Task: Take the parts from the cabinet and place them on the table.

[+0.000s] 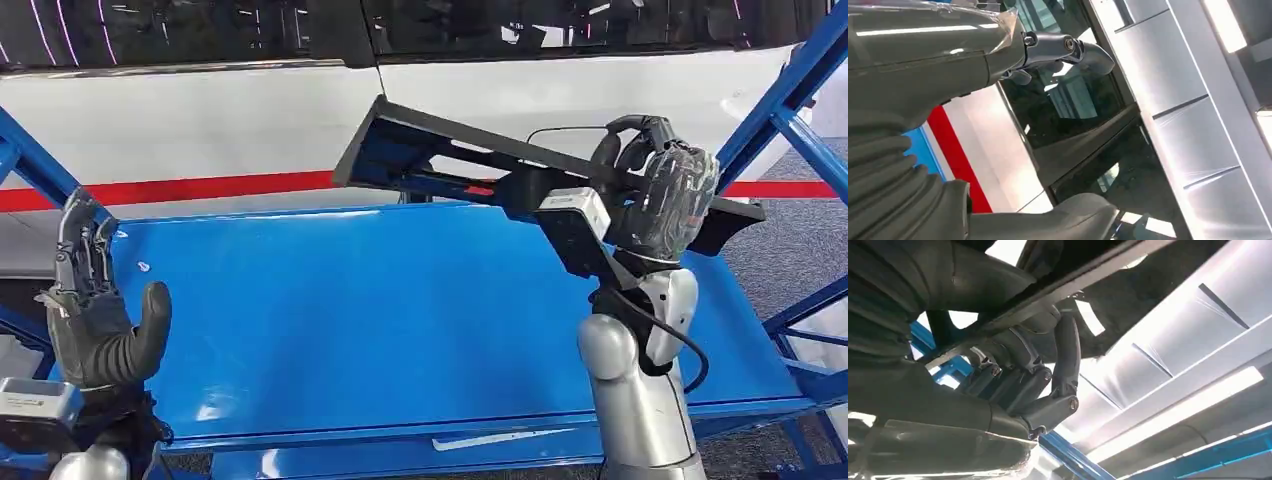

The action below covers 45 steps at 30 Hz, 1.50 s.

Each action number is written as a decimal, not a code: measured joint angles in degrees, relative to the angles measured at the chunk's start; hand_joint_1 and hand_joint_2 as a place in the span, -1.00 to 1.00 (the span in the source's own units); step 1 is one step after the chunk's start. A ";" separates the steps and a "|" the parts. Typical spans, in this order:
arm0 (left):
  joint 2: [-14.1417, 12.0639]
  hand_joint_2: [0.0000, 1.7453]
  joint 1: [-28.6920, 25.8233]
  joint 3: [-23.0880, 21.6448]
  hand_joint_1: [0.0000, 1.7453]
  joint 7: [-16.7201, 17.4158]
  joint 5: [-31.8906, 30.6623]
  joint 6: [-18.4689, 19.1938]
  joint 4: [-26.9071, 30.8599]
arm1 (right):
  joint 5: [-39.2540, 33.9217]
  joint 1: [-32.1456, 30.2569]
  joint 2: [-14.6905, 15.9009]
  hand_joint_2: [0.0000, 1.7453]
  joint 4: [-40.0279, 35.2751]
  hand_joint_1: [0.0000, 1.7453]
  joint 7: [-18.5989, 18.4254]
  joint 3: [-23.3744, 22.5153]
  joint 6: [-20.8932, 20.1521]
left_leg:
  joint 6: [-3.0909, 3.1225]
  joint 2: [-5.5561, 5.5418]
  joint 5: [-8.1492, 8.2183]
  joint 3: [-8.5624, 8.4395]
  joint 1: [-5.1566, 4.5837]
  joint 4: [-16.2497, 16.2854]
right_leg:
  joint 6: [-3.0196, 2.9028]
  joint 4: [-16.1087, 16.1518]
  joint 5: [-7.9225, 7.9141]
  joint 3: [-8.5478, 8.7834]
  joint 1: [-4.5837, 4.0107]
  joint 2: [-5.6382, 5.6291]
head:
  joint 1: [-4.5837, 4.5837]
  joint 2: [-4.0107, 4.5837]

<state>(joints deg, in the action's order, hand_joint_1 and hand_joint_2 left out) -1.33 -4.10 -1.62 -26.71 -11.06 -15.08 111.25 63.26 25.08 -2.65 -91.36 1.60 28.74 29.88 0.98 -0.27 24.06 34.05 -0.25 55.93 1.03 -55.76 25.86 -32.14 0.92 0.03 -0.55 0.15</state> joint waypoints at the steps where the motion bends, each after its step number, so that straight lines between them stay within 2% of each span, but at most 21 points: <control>1: 0.00 1.00 -0.11 -0.02 -1.00 -0.24 0.40 0.00 -0.22 | -0.51 -0.13 0.07 1.00 0.00 1.00 -0.11 -0.02 -0.05 | 0.00 0.00 0.00 0.00 0.00 0.00 | 0.00 0.00 0.00 0.00 0.00 0.00 | 0.02 0.00; 12: 0.00 1.00 -0.95 -0.02 -1.00 0.02 2.83 -0.04 -1.97 | -3.00 -0.26 0.18 1.00 0.00 1.00 -1.01 -0.11 -3.28 | 0.00 0.00 0.00 0.01 -0.02 0.00 | 0.00 0.00 0.00 0.03 0.00 0.01 | 0.02 0.00; 18: 0.00 1.00 -0.90 -0.02 -1.00 1.49 6.95 1.81 -2.56 | -9.12 -0.24 0.07 1.00 0.00 1.00 -1.03 -0.11 -6.38 | 0.00 -0.01 0.00 0.01 -0.02 0.00 | 0.00 0.00 0.00 0.03 0.01 0.01 | 0.02 0.00; 20: 0.09 1.00 -0.56 -0.02 -1.00 0.83 6.84 1.20 -2.62 | -10.26 0.00 0.00 1.00 -0.11 1.00 -0.42 -0.11 -6.16 | 0.01 -0.01 0.03 0.04 -0.07 0.06 | 0.01 0.02 -0.01 0.03 0.12 0.01 | 0.02 0.00; 23: 0.09 1.00 0.80 -0.02 -1.00 3.45 5.64 -0.13 -1.32 | -12.71 1.73 -0.37 1.00 -2.71 1.00 -1.42 -0.11 -8.07 | 0.06 -0.04 0.06 0.08 -0.10 0.07 | 0.03 0.02 -0.02 0.05 0.23 0.02 | 0.00 0.00; 25: 0.09 1.00 1.08 -0.02 -1.00 4.02 5.32 -0.15 -0.88 | -13.81 2.69 -0.57 1.00 -4.02 1.00 -1.55 -0.11 -8.83 | 0.13 -0.03 0.10 0.07 -0.12 0.14 | 0.04 0.02 -0.01 0.11 0.37 0.01 | 0.00 0.00; 29: 0.07 1.00 1.11 -0.07 -1.00 3.84 3.78 -0.11 0.02 | -15.00 2.93 -1.20 1.00 -5.25 1.00 -0.90 -0.11 -8.87 | 0.59 -0.03 0.40 0.23 -0.18 0.51 | 0.14 0.04 0.00 0.16 0.51 0.01 | -0.02 0.00; 31: 0.07 1.00 1.05 -0.46 -1.00 3.82 2.95 -0.11 0.81 | -15.26 2.98 -1.68 1.00 -5.81 1.00 -0.79 -0.09 -8.83 | 0.91 -0.03 0.58 0.36 -0.26 0.70 | 0.57 0.11 0.01 0.19 0.59 0.01 | 0.00 0.00; 33: 0.07 1.00 0.95 -0.98 -1.00 3.82 2.27 -0.17 1.70 | -15.41 3.28 -2.01 1.00 -6.27 1.00 -0.68 -0.02 -8.83 | 1.49 -0.01 0.16 0.15 -0.30 0.25 | 1.25 0.26 -0.20 0.33 0.54 -0.01 | -0.04 0.00; 34: 0.09 1.00 0.84 -1.24 -1.00 3.85 2.04 -0.22 2.20 | -15.54 3.37 -2.10 1.00 -6.51 1.00 -0.59 0.00 -8.83 | 2.00 0.22 -0.28 -0.33 0.24 -0.43 | 1.17 -0.75 0.72 -0.23 0.52 0.04 | 0.02 0.00; 36: 0.07 1.00 0.84 -1.55 -1.00 3.84 1.84 -0.39 2.80 | -15.76 3.76 -2.14 1.00 -6.69 1.00 -0.50 0.09 -8.83 | 2.28 0.22 -0.36 -0.36 0.24 -0.49 | 0.38 -6.22 3.78 -2.76 0.29 0.00 | 0.18 0.00; 37: 0.07 1.00 0.64 -1.66 -1.00 3.91 1.71 -0.48 2.80 | -16.07 3.79 -2.10 1.00 -6.69 1.00 -0.24 0.11 -8.81 | 2.28 0.22 -0.36 -0.32 0.22 -0.48 | -0.03 -12.81 6.34 -5.89 0.32 -0.01 | 0.11 0.00; 38: 0.07 1.00 0.46 -1.88 -1.00 3.91 1.62 -0.50 2.86 | -16.51 3.76 -2.08 1.00 -6.69 1.00 -0.13 0.13 -8.79 | 2.28 0.21 -0.36 -0.22 0.21 -0.43 | -0.04 -16.88 7.61 -7.90 0.31 -0.01 | 0.20 0.00; 39: 0.07 1.00 0.28 -2.05 -1.00 4.04 1.62 -0.46 2.93 | -16.87 3.79 -2.05 1.00 -6.67 1.00 -0.04 0.18 -8.74 | 2.27 0.17 -0.37 -0.16 0.21 -0.39 | 0.29 -19.03 7.84 -8.94 0.32 -0.01 | 0.22 0.00; 40: 0.07 1.00 0.19 -2.29 -1.00 4.11 1.62 -0.37 2.95 | -17.20 3.84 -2.01 1.00 -6.67 1.00 0.00 0.24 -8.68 | 2.25 0.13 -0.37 -0.17 0.21 -0.37 | 0.79 -17.99 6.85 -8.38 0.35 0.00 | 0.20 0.00; 41: 0.02 1.00 0.19 -2.49 -1.00 4.21 1.62 -0.31 3.06 | -17.51 3.95 -1.99 1.00 -6.67 1.00 0.04 0.33 -8.63 | 2.21 0.08 -0.35 -0.17 0.25 -0.24 | 1.41 -14.54 5.09 -6.53 0.36 0.00 | 0.24 0.00; 43: 0.02 1.00 0.19 -2.56 -1.00 5.89 1.69 0.43 3.34 | -18.66 4.21 -1.99 1.00 -6.67 1.00 -0.35 0.42 -8.99 | 1.78 0.02 -0.07 -0.11 0.34 0.35 | 2.35 -3.54 1.12 -0.68 0.63 0.11 | 0.24 0.00; 44: 0.02 1.00 0.01 -2.56 -1.00 6.56 1.84 0.81 3.32 | -19.39 4.08 -1.97 1.00 -6.58 1.00 -0.20 0.42 -8.96 | 1.38 0.00 0.11 0.12 0.18 0.64 | 1.74 -1.40 1.62 0.83 0.63 0.05 | 0.15 0.00; 45: 0.02 1.00 -0.24 -2.58 -1.00 6.31 2.10 1.14 3.25 | -20.18 3.77 -1.97 1.00 -6.12 1.00 0.57 0.50 -8.50 | 0.97 -0.04 0.01 0.25 0.12 0.64 | 1.34 -2.28 0.59 0.47 -0.05 -0.40 | 0.04 0.00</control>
<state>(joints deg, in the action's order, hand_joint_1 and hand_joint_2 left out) -1.31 -4.33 -4.20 -20.39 -8.96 -13.94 114.51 43.08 28.85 -4.61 -97.48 2.17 29.25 21.38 1.95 -0.31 24.07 34.29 -0.13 56.56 2.37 -58.04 26.45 -31.66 0.87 -0.38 -0.50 0.15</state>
